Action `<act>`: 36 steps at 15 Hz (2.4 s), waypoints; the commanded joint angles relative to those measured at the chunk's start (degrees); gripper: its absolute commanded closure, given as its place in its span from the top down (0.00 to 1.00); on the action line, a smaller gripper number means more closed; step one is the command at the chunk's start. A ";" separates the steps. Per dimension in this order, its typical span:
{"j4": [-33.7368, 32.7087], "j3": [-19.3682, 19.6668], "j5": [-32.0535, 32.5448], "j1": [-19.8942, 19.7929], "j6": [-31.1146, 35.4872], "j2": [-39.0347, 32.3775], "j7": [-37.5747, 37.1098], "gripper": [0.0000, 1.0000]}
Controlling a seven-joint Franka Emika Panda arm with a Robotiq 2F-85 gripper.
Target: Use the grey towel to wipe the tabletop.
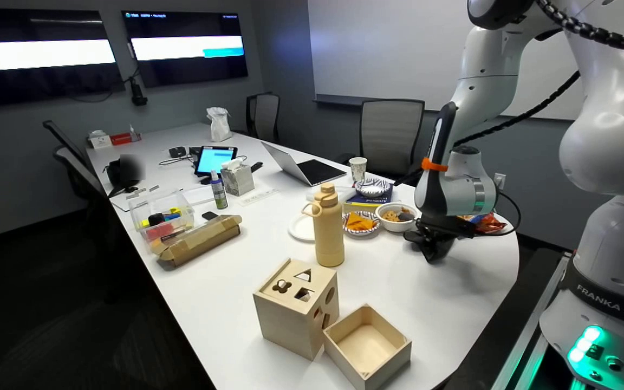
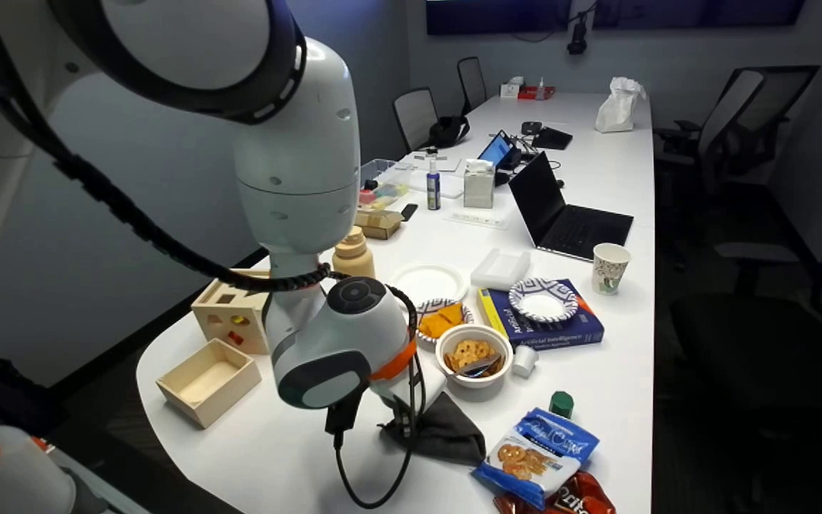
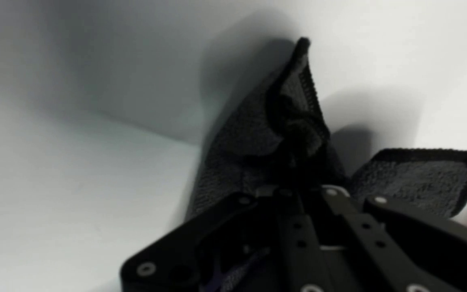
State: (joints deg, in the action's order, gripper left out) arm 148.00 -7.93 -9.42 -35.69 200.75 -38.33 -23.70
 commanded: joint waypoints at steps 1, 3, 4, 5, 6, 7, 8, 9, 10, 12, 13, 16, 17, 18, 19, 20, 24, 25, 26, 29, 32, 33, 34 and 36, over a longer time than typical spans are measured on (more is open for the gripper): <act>-1.63 0.37 0.67 1.00 -0.73 -0.42 -0.12 0.32; -0.78 0.07 1.03 1.14 -0.35 -0.15 0.09 0.44; -0.37 -0.04 1.11 1.23 -0.13 0.04 0.08 0.51; 0.04 -0.24 1.33 1.17 0.16 0.20 0.13 0.59; 0.51 -0.41 1.37 1.42 0.40 0.39 0.15 0.66; 0.90 -0.65 1.51 1.51 0.69 0.56 0.17 0.75; 1.71 -0.93 1.55 1.75 1.14 1.03 0.16 0.81; 2.50 -1.22 1.61 1.96 1.51 1.47 0.12 0.88; 4.01 -1.17 1.06 3.11 1.75 2.66 -0.02 0.97; 7.20 -0.88 -0.33 6.09 2.59 5.28 -0.53 1.00; 9.43 -0.56 -1.24 8.53 2.99 7.35 -0.68 1.00; 15.79 1.03 -4.98 17.27 2.95 13.89 -0.79 1.00; 9.51 3.40 -7.76 22.41 -0.43 10.84 0.17 1.00; 10.55 4.60 -10.03 26.05 -2.53 13.16 0.78 1.00; 10.38 3.96 -15.55 28.50 -5.54 14.94 4.41 1.00; 10.08 5.44 -18.28 32.02 -7.36 15.83 5.68 1.00; 9.81 12.62 -27.04 43.61 -15.25 19.35 14.13 1.00; 9.20 14.40 -28.15 44.90 -17.32 19.86 17.22 1.00; 9.52 17.15 -28.59 46.74 -18.60 20.41 19.46 1.00; 9.44 27.92 -27.90 51.11 -23.32 21.19 29.02 1.00; 9.78 37.84 -23.36 52.52 -26.83 22.21 40.89 1.00; 9.86 29.56 -16.43 45.90 -22.67 20.54 27.56 1.00; 9.05 35.27 -24.84 51.19 -24.79 19.89 37.58 1.00; 9.06 37.08 -24.52 51.18 -25.59 20.37 40.38 1.00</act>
State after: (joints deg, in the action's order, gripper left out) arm 157.06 29.16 -33.93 15.50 175.16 -17.95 16.71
